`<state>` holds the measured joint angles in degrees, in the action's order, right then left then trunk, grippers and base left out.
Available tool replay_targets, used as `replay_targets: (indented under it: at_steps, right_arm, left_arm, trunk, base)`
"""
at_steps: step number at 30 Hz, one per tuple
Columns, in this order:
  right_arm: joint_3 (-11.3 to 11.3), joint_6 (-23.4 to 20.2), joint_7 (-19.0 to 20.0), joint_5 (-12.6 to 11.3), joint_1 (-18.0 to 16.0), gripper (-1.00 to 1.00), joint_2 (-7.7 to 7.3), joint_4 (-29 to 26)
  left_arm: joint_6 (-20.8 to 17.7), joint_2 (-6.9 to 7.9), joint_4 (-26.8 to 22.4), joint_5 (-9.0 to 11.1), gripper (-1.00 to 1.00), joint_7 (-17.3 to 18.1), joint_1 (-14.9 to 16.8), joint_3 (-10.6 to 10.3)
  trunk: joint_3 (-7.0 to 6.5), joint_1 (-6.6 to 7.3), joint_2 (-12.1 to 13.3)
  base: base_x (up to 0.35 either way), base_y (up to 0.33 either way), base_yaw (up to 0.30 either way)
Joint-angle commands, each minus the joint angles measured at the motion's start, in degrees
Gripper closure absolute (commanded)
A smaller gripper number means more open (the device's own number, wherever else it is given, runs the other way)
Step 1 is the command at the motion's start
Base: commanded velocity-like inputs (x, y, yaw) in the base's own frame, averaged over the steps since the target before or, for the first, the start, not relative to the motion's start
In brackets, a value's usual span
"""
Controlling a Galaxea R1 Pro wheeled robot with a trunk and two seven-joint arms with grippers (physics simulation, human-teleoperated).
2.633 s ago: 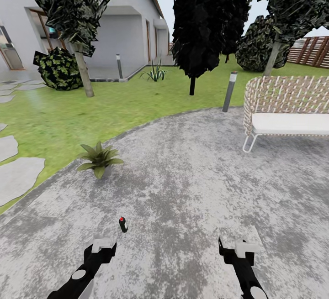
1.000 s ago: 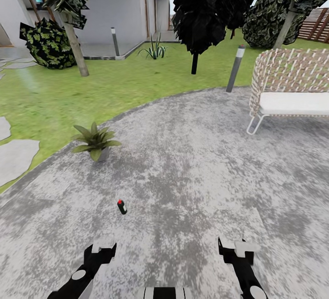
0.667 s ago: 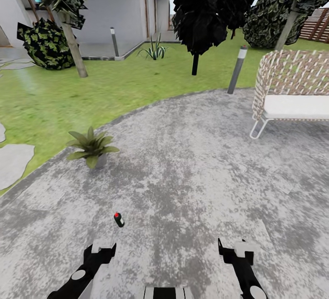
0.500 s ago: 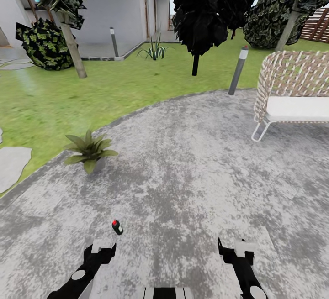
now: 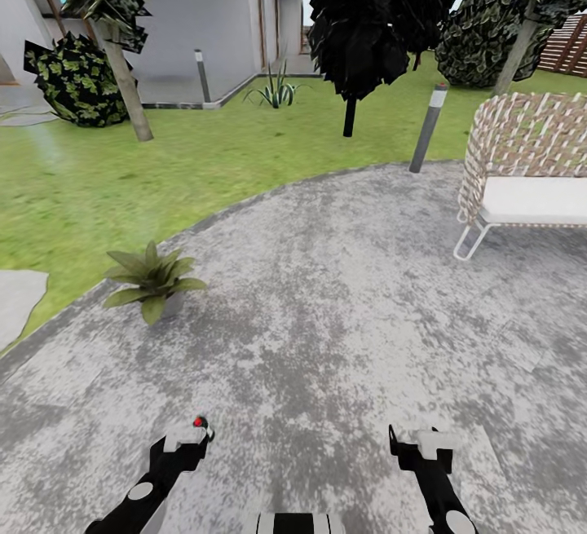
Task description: Pick up the pesticide atomizer in the garden and spray insectifuge to fully cover both potted plants in the garden.
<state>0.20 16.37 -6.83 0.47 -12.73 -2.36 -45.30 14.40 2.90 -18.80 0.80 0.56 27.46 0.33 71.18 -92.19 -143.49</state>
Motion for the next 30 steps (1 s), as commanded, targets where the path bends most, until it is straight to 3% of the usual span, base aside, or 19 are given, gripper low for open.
replay_targets:
  at_steps: [1,9,18,30]
  right_arm:
    - [0.06,0.15,-0.2,0.05,-0.04,-1.0,-0.01,0.04]
    - [0.06,0.15,-0.2,0.05,-0.02,-1.0,-0.01,0.04]
    - [0.06,0.15,-0.2,0.05,-0.04,-1.0,-0.01,0.02]
    - [-0.02,0.15,-0.2,0.05,-0.03,-1.0,-0.01,-0.01]
  left_arm:
    - [0.18,0.0,0.04,0.08,-1.0,0.06,0.03,0.03]
    - [0.19,0.0,0.0,0.08,-1.0,0.06,0.05,0.02]
    - [0.19,0.0,0.0,-0.18,-1.0,0.11,0.05,0.02]
    - [0.2,-0.08,0.0,-0.04,-1.0,0.14,0.05,-0.08]
  trunk:
    - [0.04,0.0,-0.01]
    - [0.04,0.0,-0.01]
    - [0.04,0.0,-0.01]
    - [0.04,0.0,-0.01]
  base:
    - [0.156,-0.1,0.0]
    - [0.139,-0.087,0.0]
    - [0.007,-0.004,0.133]
    - [0.0,0.0,0.011]
